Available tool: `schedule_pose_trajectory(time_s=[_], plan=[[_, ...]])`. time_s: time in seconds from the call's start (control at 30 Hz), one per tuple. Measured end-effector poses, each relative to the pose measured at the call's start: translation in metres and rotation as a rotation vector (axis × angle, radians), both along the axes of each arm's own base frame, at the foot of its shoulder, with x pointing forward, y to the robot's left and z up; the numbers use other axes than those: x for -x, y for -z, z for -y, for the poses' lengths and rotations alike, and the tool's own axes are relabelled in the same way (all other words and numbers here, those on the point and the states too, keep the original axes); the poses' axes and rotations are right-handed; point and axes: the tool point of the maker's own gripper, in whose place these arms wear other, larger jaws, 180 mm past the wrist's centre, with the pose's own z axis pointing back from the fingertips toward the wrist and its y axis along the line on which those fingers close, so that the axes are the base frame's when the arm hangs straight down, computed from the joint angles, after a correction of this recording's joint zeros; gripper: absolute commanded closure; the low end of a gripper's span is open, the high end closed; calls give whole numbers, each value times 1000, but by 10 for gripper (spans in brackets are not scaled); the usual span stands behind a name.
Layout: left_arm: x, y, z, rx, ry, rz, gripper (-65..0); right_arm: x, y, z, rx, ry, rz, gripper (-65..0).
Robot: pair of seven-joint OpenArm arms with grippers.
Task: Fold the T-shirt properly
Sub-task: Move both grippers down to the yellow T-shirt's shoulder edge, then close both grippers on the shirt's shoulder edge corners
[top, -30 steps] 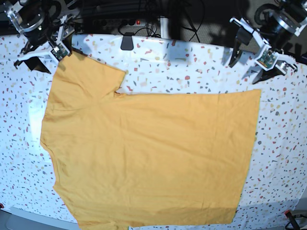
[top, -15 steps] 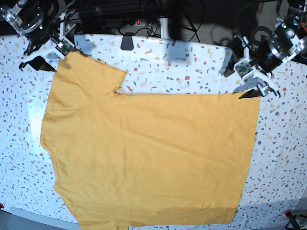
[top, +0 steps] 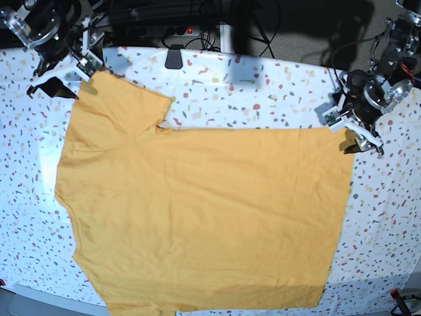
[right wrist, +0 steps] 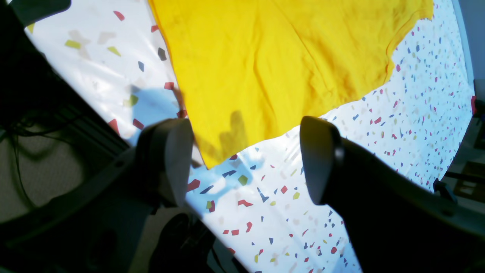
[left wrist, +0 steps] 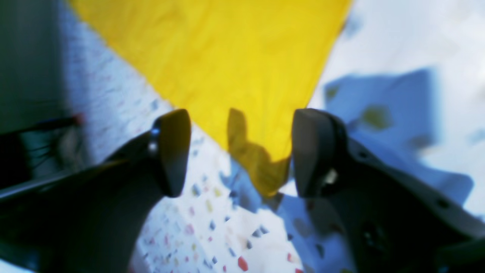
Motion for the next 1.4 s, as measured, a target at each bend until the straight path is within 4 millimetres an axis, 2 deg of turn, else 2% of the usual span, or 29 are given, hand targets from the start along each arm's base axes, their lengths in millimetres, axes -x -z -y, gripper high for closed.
schedule_pose_trajectory(time_s=[0.07, 0.13, 0.27, 0.43, 0.5, 0.63, 0.73, 0.87, 1.1, 1.27, 1.33, 1.4], plan=[[-2, 4, 0, -16, 9, 3, -311, -1, -1, -1, -6, -5, 5, -435], [-8, 4, 0, -15, 6, 7, -245, -1, -1, -2, -7, -6, 6, -435], [-5, 7, -1, -18, 2, -3, 0, -1, -1, -2, -8, -6, 6, -435], [-5, 7, -1, -20, 3, -3, 0, 3, 6, -9, -23, -72, -34, -435], [-6, 5, 0, -20, 5, 1, 0, -3, 9, -9, -39, -84, -29, -435], [-5, 1, 6, -9, 19, 8, 0, -19, 20, 19, 59, -50, -13, -434], [-5, -1, 9, -6, 27, 11, 0, -23, 28, 27, 54, -32, -21, -434], [-6, -3, 11, -3, 31, 17, 0, -17, 39, 18, 28, -85, -47, -434], [-6, -3, 11, -3, 30, 17, 0, 6, 82, 9, 128, -181, -158, -434], [-6, -4, 11, -5, 30, 18, 0, -17, 87, 3, 140, -178, -95, -434], [-6, -4, 11, -4, 30, 18, 0, -22, 89, 2, 149, -178, -97, -434], [-6, -4, 11, -5, 30, 18, 0, -22, 90, 1, 149, -181, -98, -404]])
